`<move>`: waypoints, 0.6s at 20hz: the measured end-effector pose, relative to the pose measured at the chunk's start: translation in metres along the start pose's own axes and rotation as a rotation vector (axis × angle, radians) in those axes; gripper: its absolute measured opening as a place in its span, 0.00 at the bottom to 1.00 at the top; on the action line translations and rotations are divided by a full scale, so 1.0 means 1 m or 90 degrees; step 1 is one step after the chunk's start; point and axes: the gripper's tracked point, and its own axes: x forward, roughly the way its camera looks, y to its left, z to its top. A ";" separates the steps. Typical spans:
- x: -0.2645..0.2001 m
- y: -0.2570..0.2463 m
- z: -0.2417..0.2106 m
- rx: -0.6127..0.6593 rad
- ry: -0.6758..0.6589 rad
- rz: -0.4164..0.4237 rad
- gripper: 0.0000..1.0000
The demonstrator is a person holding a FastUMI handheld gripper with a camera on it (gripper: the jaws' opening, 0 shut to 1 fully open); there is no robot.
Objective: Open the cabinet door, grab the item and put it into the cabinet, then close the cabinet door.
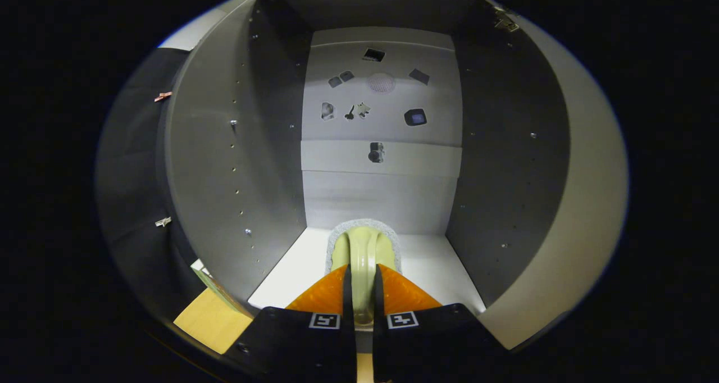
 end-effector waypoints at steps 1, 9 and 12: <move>0.009 -0.002 0.000 0.005 0.004 -0.003 0.15; 0.070 -0.017 -0.018 0.007 0.048 -0.043 0.15; 0.083 -0.016 -0.025 0.003 0.056 -0.044 0.17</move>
